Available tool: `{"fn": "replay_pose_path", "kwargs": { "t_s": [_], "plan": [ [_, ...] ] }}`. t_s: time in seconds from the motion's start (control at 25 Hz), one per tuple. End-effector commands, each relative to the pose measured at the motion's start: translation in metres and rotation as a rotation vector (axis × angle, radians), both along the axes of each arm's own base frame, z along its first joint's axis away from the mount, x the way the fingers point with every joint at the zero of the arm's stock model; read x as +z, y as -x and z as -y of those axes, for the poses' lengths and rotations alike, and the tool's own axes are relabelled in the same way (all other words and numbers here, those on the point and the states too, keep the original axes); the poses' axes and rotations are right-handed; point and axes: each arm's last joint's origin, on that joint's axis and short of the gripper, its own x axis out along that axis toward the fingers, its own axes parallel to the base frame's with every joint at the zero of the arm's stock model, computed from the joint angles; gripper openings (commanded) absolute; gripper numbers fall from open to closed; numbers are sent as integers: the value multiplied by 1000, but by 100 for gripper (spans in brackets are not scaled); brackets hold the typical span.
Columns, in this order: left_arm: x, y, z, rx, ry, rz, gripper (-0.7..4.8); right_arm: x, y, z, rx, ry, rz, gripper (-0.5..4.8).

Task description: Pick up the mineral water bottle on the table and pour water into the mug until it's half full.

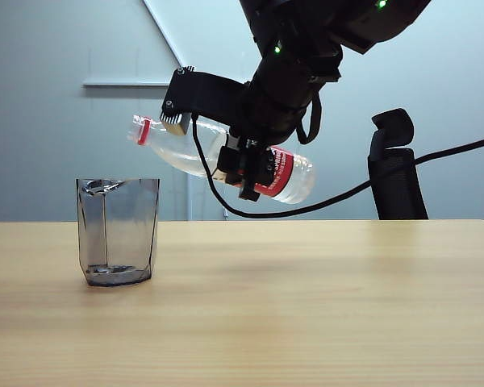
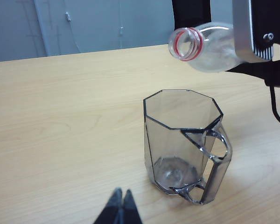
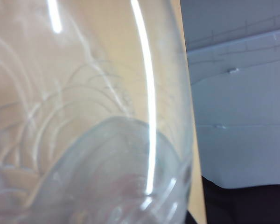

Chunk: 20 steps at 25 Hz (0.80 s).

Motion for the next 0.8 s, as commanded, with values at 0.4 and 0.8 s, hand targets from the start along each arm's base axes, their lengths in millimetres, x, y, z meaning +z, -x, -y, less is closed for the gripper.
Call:
{"fn": "replay_pose_path", "kwargs": {
  "t_s": [0.4, 0.8],
  "plan": [
    [2, 0, 0, -3, 8, 11, -2, 9, 9, -5, -16, 47, 23, 197],
    [2, 0, 0, -3, 8, 11, -2, 20, 16, 0, 2, 113, 26, 197]
  ]
}}
